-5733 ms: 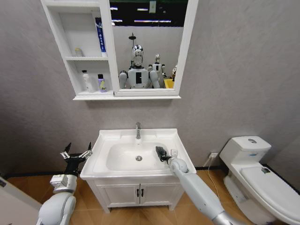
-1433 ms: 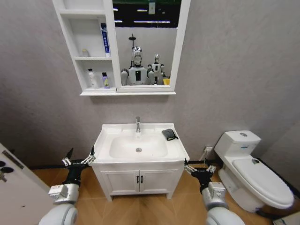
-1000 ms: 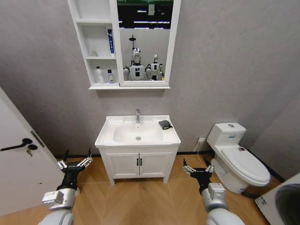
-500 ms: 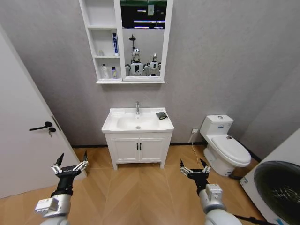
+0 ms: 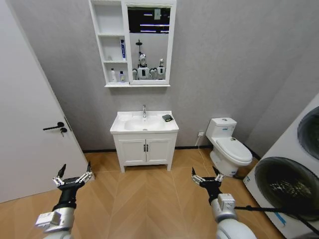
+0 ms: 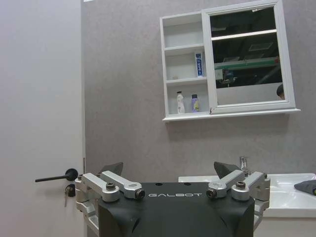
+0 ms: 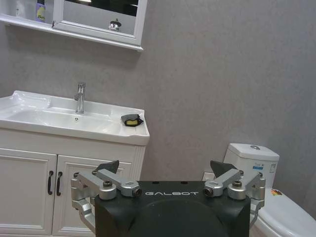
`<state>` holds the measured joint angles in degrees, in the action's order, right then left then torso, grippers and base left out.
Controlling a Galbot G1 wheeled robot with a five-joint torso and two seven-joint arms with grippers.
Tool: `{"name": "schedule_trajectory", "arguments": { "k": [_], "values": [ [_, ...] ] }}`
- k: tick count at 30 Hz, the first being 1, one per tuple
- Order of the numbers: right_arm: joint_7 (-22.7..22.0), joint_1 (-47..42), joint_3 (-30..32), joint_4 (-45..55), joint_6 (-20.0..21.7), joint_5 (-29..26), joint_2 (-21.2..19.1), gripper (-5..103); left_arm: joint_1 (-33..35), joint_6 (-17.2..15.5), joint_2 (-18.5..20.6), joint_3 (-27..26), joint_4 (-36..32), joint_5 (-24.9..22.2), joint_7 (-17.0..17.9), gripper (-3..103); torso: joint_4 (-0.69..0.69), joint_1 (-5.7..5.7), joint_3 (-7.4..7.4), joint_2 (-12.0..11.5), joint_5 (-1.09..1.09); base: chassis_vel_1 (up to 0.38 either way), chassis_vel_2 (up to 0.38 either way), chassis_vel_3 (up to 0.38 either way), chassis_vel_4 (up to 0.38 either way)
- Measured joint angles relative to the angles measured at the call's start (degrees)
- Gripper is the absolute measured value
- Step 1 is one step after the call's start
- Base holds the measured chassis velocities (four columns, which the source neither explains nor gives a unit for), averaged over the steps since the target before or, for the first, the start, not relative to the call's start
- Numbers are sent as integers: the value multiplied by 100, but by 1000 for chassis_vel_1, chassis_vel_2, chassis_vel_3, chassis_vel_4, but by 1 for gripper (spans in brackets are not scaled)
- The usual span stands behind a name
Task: Move facial cleanser and shampoo from washbasin to cabinet, then wipe washbasin with towel.
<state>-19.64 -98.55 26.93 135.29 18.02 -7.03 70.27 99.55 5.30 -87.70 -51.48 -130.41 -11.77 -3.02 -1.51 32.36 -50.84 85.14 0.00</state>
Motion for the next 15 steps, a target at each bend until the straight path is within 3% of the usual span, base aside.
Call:
{"name": "schedule_trajectory", "arguments": {
  "k": [5, 8, 9, 12, 14, 15],
  "values": [
    [-2, 1, 2, 0, 6, 0, 0, 100, -40, 0, 4, -8, 161, 11, 0, 100, 0, -1, 0, 0, 1, -25, 25, 32, -34],
    [-3, 0, 4, 0, 9, -1, 1, 100, -285, 206, -20, -12, 1106, 372, -27, 100, 0, -8, 3, 4, 1, 0, 0, 0, 0],
    [-3, 0, 4, 0, 9, -1, 1, 100, -285, 206, -20, -12, 1106, 372, -27, 100, 0, -8, 3, 4, 1, 0, 0, 0, 0],
    [-5, 0, 5, 0, 11, -2, 1, 100, -808, 732, -34, 97, 3172, 924, -32, 100, 0, -8, 3, 4, -4, 0, 0, 0, 0],
    [-5, -1, 4, 0, 11, -2, 1, 100, -896, 836, -27, 130, 3515, 993, -15, 100, 1, -8, 2, 4, -5, 0, 0, 0, 0],
    [-6, 0, 5, 1, 11, -2, 1, 100, -1086, 1229, 17, 241, 4389, 1168, 121, 100, -2, -8, 2, 4, -6, 0, 0, 0, 0]
  ]
}}
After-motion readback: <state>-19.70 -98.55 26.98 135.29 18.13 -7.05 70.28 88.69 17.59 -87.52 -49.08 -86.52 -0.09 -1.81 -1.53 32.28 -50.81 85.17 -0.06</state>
